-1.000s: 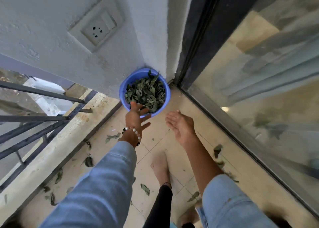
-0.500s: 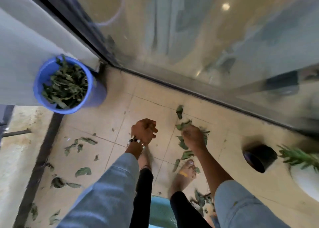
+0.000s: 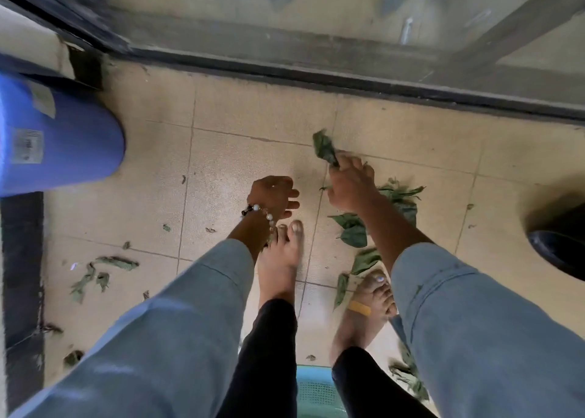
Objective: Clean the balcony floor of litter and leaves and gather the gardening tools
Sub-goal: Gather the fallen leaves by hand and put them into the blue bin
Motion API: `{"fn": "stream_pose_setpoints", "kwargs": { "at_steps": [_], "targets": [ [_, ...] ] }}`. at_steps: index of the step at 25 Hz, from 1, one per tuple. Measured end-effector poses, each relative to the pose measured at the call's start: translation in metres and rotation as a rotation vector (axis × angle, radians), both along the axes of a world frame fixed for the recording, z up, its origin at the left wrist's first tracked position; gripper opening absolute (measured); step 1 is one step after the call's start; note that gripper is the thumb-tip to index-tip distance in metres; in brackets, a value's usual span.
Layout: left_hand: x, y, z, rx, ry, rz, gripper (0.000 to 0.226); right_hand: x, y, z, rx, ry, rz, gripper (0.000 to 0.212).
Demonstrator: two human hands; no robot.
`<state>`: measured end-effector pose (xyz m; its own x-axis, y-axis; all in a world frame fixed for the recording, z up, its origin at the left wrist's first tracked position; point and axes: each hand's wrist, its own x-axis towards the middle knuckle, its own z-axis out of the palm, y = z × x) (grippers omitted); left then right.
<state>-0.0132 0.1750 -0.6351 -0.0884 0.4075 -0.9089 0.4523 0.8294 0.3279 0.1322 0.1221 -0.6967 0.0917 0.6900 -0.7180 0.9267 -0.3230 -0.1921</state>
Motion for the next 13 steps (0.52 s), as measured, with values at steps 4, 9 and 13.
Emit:
{"fn": "stream_pose_setpoints", "kwargs": {
  "at_steps": [4, 9, 13],
  "targets": [
    [0.017, 0.002, 0.01, -0.201, -0.099, 0.148, 0.042, -0.005, -0.025, 0.015, 0.493, 0.195, -0.166, 0.022],
    [0.042, -0.005, 0.02, -0.224, -0.016, 0.007, 0.028, -0.009, -0.053, 0.07, 0.463, 0.614, -0.119, 0.018],
    [0.039, -0.012, 0.016, -0.13, 0.055, 0.041, 0.026, 0.008, -0.052, 0.045, 0.563, 0.548, -0.834, 0.013]
  ]
}}
